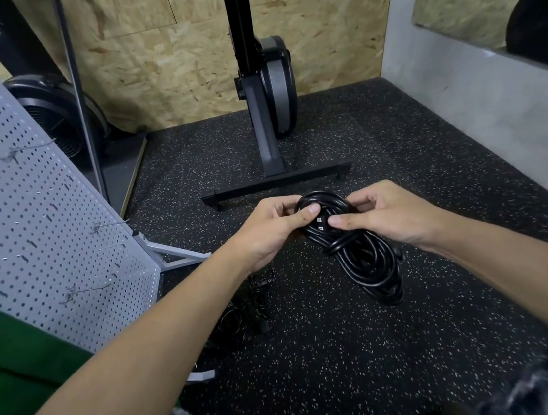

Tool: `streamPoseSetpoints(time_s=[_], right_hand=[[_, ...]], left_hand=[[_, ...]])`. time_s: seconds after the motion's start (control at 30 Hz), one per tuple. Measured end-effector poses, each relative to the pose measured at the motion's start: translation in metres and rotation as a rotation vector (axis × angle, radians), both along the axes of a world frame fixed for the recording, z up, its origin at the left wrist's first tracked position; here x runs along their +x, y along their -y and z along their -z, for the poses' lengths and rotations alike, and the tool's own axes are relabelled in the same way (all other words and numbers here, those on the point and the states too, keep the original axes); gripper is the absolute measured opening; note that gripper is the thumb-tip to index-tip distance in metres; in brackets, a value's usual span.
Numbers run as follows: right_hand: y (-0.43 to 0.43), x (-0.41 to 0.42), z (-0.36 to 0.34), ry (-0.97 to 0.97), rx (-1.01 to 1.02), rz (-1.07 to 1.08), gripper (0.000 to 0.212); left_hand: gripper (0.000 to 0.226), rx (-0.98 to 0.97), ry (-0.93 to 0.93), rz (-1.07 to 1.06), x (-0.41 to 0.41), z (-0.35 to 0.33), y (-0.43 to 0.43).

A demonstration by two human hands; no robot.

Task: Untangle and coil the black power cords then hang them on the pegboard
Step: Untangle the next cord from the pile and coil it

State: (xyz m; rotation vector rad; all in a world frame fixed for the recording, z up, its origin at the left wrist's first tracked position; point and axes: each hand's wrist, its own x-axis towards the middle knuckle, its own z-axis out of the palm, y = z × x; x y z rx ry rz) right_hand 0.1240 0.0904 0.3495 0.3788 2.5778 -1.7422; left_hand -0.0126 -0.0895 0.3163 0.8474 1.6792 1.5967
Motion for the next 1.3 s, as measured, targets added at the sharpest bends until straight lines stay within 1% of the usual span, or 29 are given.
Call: streamPoseSetpoints(time_s=[0.13, 0.27, 0.33, 0.37, 0.43, 0.5, 0.63, 0.7, 0.8, 0.87, 0.93, 0.97, 1.0, 1.07, 1.1, 1.17, 1.23, 1.3], right_hand=[[-0.004, 0.0, 0.003, 0.002, 0.052, -0.011, 0.023], [-0.003, -0.002, 0.012, 0.066, 0.109, -0.008, 0.024], [0.0, -0.003, 0.015, 0.092, 0.095, -0.009, 0.029], [0.001, -0.003, 0.016, 0.106, 0.088, -0.017, 0.037], [0.002, -0.004, 0.019, 0.135, 0.12, -0.043, 0.063], [0.001, -0.006, 0.024, 0.13, 0.222, -0.071, 0.087], [0.006, -0.01, 0.036, 0.015, 0.407, -0.111, 0.107], [0.008, -0.017, 0.041, -0.035, 0.496, -0.105, 0.108], [0.011, -0.025, 0.043, -0.092, 0.621, -0.108, 0.087], [0.016, -0.028, 0.043, -0.138, 0.593, -0.134, 0.077], [0.021, -0.03, 0.043, -0.185, 0.558, -0.158, 0.073], [0.023, -0.031, 0.044, -0.202, 0.564, -0.167, 0.072], [0.025, -0.031, 0.045, -0.21, 0.585, -0.174, 0.071], [0.028, -0.032, 0.046, -0.211, 0.65, -0.188, 0.073], [0.03, -0.033, 0.048, -0.206, 0.682, -0.196, 0.074], [0.035, -0.036, 0.049, -0.205, 0.737, -0.208, 0.074], [0.043, -0.041, 0.049, -0.21, 0.763, -0.216, 0.071], [0.051, -0.048, 0.051, -0.192, 0.764, -0.234, 0.071]], left_hand=[[0.025, -0.022, -0.127, -0.04, 0.003, -0.001, -0.004], [0.025, -0.047, -0.095, -0.095, 0.007, 0.003, -0.003], [0.024, -0.056, -0.085, -0.133, 0.007, 0.005, -0.003], [0.023, -0.064, -0.078, -0.164, 0.006, 0.006, -0.003], [0.021, -0.081, -0.058, -0.237, 0.003, 0.008, -0.003], [0.021, -0.078, -0.003, -0.309, -0.001, 0.01, -0.001], [0.019, -0.019, 0.143, -0.376, -0.004, 0.01, 0.004], [0.022, -0.013, 0.149, -0.362, -0.002, 0.009, 0.009], [0.024, -0.049, 0.093, -0.3, 0.0, 0.006, 0.022], [0.023, -0.082, 0.002, -0.245, -0.002, 0.002, 0.035], [0.024, -0.186, -0.252, -0.194, -0.006, -0.003, 0.051], [0.031, -0.247, -0.379, -0.168, -0.009, -0.005, 0.059], [0.041, -0.299, -0.464, -0.146, -0.012, -0.006, 0.065], [0.067, -0.357, -0.568, -0.082, -0.012, -0.006, 0.075], [0.076, -0.38, -0.652, -0.041, -0.012, -0.005, 0.077], [0.088, -0.447, -0.825, 0.035, -0.014, 0.004, 0.078], [0.091, -0.536, -0.911, 0.042, -0.018, 0.01, 0.077], [0.084, -0.604, -0.944, 0.019, -0.025, 0.015, 0.077]])
